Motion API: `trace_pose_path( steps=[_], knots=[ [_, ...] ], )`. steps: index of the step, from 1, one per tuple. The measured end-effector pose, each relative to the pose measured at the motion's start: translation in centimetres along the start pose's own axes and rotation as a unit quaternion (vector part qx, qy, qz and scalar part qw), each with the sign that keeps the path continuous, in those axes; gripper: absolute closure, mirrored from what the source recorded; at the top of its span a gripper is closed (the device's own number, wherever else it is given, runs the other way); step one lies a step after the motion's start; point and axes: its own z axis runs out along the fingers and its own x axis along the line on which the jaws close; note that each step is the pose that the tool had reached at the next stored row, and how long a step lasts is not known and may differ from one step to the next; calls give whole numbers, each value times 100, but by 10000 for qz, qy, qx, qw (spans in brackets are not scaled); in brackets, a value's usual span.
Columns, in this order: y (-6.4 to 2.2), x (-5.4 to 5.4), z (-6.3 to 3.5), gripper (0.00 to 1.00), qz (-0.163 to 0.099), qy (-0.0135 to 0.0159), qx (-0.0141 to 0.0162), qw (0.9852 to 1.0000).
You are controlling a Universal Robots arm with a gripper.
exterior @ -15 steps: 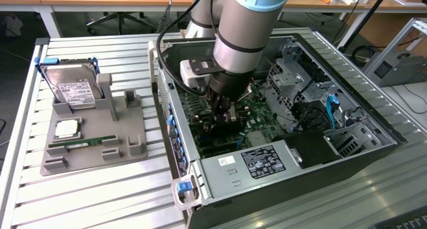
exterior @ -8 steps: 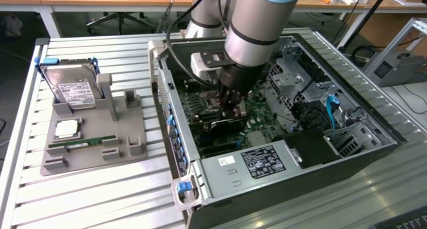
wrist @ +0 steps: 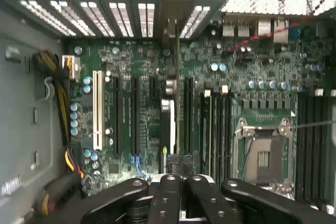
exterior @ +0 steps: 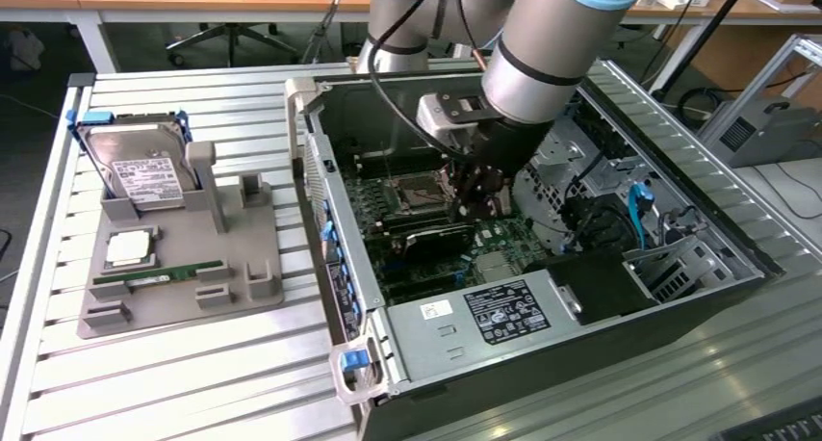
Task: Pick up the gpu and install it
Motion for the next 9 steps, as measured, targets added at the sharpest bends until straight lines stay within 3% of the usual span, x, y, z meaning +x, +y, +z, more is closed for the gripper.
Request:
trace_pose_path(
  steps=[2,9],
  knots=[
    [-95,2,-4,89,0,-14,-21,10000],
    [-100,1,-5,89,1,-14,-21,10000]
  ],
)
